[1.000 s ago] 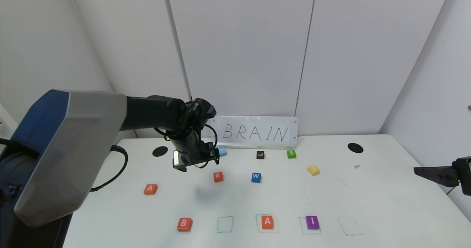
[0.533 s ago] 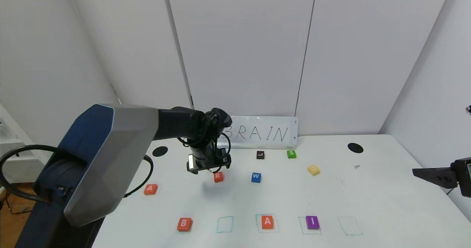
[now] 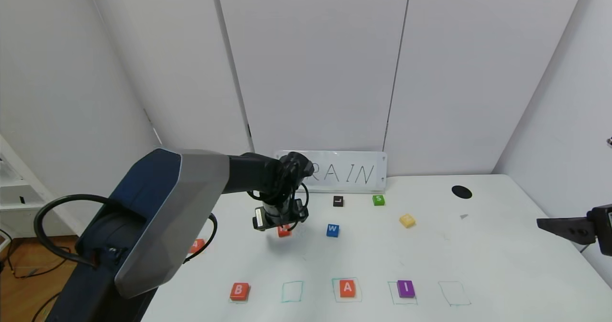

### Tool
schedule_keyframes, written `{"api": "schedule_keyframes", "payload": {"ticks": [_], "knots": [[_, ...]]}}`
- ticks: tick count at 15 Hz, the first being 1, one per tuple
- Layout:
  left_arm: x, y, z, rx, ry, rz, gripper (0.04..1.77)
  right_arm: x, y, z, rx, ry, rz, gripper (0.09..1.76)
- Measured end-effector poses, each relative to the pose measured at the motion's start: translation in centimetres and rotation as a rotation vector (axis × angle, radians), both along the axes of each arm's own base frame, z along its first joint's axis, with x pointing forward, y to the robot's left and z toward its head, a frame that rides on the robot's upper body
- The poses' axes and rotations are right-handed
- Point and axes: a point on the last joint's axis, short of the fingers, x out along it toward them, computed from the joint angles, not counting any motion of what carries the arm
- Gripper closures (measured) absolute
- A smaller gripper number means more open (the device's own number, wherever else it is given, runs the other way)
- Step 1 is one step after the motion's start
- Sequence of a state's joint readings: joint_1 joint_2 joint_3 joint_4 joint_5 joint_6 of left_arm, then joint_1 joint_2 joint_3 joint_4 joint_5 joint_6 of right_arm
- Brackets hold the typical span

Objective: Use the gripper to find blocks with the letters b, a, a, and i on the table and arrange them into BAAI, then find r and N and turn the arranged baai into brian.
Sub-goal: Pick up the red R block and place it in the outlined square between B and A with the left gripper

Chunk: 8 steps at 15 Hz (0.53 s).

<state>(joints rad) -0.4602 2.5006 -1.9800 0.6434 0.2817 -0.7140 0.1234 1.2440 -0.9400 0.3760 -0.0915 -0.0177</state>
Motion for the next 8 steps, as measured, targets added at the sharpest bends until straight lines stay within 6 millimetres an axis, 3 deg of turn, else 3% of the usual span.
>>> {"api": "schedule_keyframes", "payload": {"ticks": [8], "knots": [[-0.1,-0.1,-1.3,0.006,0.030,0.013,0.09,-0.1,0.0,0.2,0.002,-0.010,0.001,0.14]]}}
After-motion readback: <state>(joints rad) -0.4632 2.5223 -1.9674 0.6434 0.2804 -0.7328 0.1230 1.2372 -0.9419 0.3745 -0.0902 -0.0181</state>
